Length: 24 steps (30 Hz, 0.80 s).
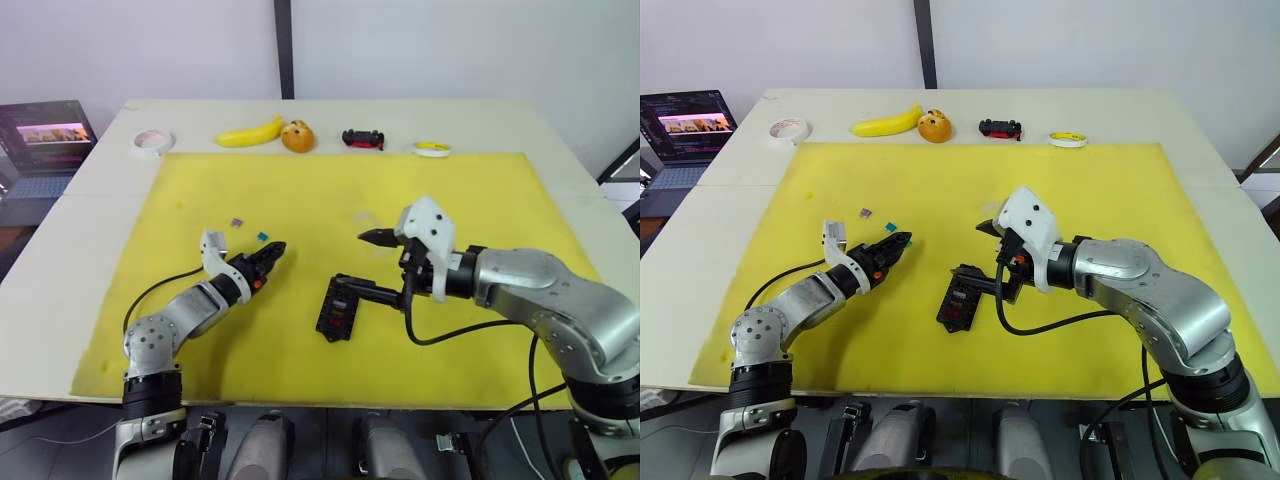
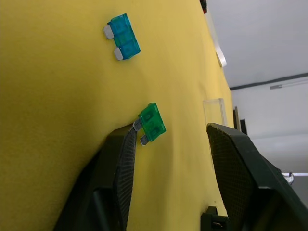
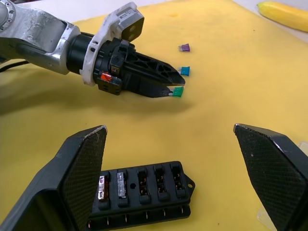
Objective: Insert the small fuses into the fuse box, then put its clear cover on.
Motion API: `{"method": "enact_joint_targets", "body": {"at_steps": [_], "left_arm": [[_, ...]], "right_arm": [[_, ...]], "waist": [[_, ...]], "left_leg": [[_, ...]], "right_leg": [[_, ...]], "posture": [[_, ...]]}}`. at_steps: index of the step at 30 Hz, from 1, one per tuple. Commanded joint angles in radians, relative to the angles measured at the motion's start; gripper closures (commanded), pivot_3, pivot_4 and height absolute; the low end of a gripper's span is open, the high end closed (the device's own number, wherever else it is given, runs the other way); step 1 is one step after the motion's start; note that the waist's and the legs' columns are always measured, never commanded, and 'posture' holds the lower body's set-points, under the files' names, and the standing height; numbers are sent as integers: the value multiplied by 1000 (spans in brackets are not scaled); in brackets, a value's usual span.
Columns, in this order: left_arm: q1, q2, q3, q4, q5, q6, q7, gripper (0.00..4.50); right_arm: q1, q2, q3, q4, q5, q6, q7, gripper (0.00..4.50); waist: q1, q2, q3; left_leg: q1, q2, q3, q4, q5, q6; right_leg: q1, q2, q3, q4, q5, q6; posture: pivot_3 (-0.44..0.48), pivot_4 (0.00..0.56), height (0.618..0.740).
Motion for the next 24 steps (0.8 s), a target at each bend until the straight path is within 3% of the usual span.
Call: {"method": "enact_joint_targets", "body": {"at_steps": [1, 22, 24], "left_arm": [[9, -16, -16, 20, 5, 30, 9, 2158], [6, -24, -9, 30, 6, 22, 11, 2158], [6, -25, -8, 30, 7, 24, 11, 2691]], "right_arm": [[2, -12, -33, -33, 5, -5, 4, 0], [0, -15, -38, -32, 8, 3, 4, 0], [-1, -15, -39, -31, 7, 2, 5, 0]], "waist": [[0, 0, 0], [0, 0, 0], [0, 0, 0]], "left_leg": [[0, 0, 0, 0, 0, 0], [0, 0, 0, 0, 0, 0], [0, 0, 0, 0, 0, 0]], "right_leg": [[0, 0, 0, 0, 0, 0], [0, 0, 0, -1, 0, 0], [0, 0, 0, -1, 0, 0]], "posture": [[0, 150, 740], [0, 150, 740], [0, 150, 740]]}}
